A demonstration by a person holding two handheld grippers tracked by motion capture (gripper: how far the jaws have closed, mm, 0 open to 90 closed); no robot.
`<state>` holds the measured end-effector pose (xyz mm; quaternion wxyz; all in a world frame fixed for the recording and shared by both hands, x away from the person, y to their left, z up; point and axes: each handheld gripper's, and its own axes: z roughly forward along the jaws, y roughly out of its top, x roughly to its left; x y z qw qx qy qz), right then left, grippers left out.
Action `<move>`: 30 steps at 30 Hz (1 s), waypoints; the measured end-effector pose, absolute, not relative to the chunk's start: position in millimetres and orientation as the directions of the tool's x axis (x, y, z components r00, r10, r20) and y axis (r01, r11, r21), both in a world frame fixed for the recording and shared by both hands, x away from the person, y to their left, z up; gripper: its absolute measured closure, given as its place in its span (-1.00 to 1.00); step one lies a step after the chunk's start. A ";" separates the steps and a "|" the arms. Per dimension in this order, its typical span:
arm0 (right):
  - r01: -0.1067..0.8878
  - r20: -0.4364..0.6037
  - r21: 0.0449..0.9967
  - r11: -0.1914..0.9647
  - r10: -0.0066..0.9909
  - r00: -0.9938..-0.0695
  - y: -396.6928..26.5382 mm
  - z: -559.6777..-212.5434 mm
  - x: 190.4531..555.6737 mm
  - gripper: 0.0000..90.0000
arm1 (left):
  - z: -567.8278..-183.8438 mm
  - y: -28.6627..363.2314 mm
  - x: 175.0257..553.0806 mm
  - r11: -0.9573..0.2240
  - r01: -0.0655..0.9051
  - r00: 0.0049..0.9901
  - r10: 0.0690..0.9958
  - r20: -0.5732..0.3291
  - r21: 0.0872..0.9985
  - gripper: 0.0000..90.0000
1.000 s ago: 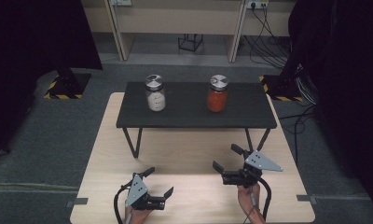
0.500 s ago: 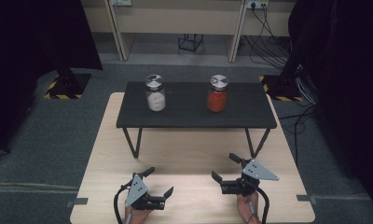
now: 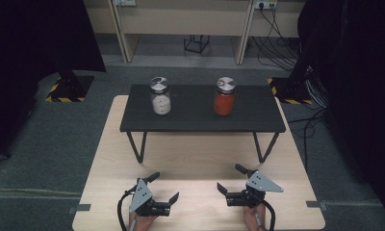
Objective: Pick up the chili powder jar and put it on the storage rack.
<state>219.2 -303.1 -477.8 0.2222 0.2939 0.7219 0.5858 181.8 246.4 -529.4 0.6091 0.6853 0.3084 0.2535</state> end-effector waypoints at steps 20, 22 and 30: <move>0.150 0.003 0.978 0.146 0.707 -0.708 -301.8 -477.8 214.7 -0.97 | -529.9 245.8 181.1 -0.071 0.106 0.683 0.730 -0.020 0.992 -0.97; 0.151 0.004 0.978 0.146 0.706 -0.708 -302.0 -477.9 215.0 -0.97 | -529.8 245.7 181.1 -0.072 0.106 0.683 0.730 -0.020 0.992 -0.97; 0.149 0.002 0.978 0.146 0.708 -0.706 -302.5 -477.5 214.5 -0.97 | -529.9 245.7 181.1 -0.072 0.105 0.684 0.729 -0.019 0.992 -0.97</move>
